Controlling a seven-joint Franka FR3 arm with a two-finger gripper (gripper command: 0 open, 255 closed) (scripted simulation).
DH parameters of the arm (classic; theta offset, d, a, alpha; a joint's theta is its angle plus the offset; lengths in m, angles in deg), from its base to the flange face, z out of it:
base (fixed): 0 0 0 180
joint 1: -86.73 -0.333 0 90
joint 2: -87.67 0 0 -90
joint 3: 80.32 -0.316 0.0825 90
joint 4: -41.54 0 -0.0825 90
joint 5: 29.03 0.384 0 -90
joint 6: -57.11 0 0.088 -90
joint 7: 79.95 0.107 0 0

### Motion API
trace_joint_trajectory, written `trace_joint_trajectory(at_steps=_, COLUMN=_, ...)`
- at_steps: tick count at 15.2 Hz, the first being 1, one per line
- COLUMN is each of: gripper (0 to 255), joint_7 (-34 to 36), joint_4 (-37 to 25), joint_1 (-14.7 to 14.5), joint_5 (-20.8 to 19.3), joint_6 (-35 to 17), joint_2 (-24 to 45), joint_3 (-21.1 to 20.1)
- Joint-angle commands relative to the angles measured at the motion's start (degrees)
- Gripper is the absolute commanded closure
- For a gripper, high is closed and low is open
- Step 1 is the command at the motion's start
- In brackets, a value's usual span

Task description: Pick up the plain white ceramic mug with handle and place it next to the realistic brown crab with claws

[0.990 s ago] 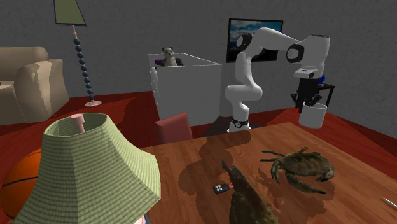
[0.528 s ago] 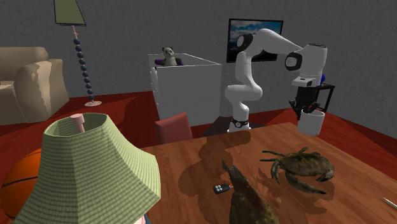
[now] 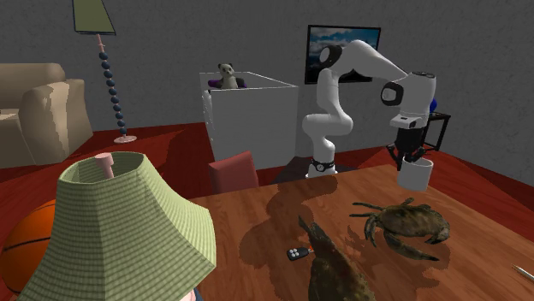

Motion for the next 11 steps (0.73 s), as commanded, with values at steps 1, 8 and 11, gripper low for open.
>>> trace_joint_trajectory(at_steps=1, gripper=255, joint_7=0.1, joint_4=1.0, joint_1=0.1, joint_5=0.1, joint_6=-1.9, joint_2=0.8, joint_3=-0.6)
trace_joint_trajectory(at_steps=8, gripper=255, joint_7=0.6, joint_4=4.4, joint_1=0.5, joint_5=0.4, joint_6=-8.3, joint_2=3.9, joint_3=-2.6)
trace_joint_trajectory(at_steps=11, gripper=255, joint_7=0.7, joint_4=4.7, joint_1=0.5, joint_5=0.4, joint_6=-9.1, joint_2=4.4, joint_3=-2.8)
